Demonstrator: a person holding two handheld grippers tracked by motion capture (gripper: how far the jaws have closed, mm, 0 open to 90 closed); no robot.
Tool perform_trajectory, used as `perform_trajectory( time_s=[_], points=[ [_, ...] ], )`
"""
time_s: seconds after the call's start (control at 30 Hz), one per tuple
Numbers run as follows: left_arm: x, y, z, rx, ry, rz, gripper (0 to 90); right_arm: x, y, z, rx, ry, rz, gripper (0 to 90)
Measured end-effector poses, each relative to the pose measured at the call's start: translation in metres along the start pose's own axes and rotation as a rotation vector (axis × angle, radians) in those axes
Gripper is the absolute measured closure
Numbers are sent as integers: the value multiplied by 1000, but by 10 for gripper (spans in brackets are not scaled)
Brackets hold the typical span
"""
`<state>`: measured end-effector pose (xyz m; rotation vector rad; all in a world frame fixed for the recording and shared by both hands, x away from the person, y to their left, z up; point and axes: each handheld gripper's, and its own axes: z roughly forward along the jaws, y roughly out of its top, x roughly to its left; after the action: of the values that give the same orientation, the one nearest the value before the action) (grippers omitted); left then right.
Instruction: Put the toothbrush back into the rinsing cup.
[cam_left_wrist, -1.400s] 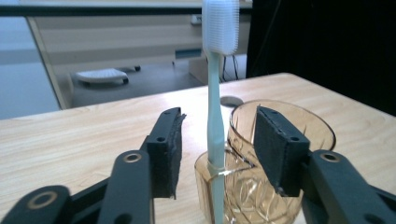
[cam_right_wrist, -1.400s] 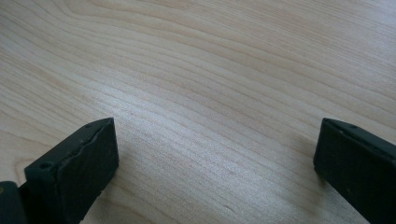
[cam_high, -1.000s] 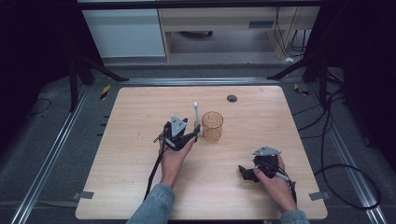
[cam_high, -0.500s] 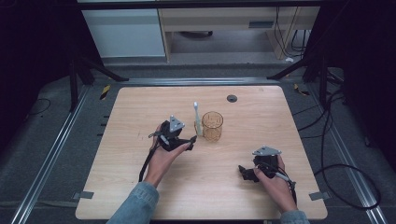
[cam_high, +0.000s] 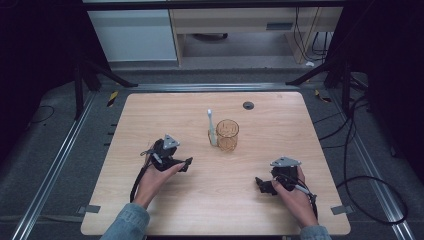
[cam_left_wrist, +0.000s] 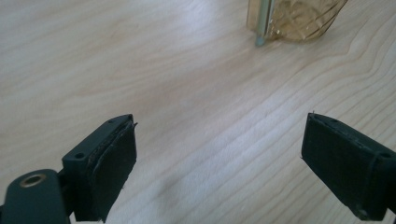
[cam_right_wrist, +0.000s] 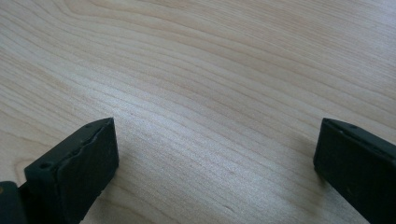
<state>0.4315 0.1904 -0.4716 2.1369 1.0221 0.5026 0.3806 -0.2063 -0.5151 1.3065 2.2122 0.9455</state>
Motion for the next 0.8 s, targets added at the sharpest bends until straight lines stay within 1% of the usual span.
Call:
perform_trajectory(
  time_s=[0.13, 0.3, 0.47, 0.6, 0.67, 0.7, 0.77, 0.8],
  points=[
    [8, -15, -2, 36, 12, -9, 95, 0, 0, 0, 0, 1, 1, 3],
    [18, -27, -6, 57, 22, -28, 89, 0, 0, 0, 0, 1, 1, 3],
    [33, -37, -8, 96, 45, -38, 83, 0, 0, 0, 0, 0, 0, 3],
    [47, -44, -7, 117, 58, -63, 82, 0, 0, 0, 0, 0, 0, 3],
    [53, -47, -6, 121, 63, -72, 81, 0, 0, 0, 0, 1, 1, 3],
    [57, -48, -6, 118, 66, -84, 66, 0, 0, 0, 0, 0, 0, 3],
    [60, -50, -7, 115, 73, -95, 64, 0, 0, 0, 0, 0, 0, 3],
    [61, -50, -7, 115, 78, -94, 66, 0, 0, 0, 0, 1, 1, 3]
  ],
)
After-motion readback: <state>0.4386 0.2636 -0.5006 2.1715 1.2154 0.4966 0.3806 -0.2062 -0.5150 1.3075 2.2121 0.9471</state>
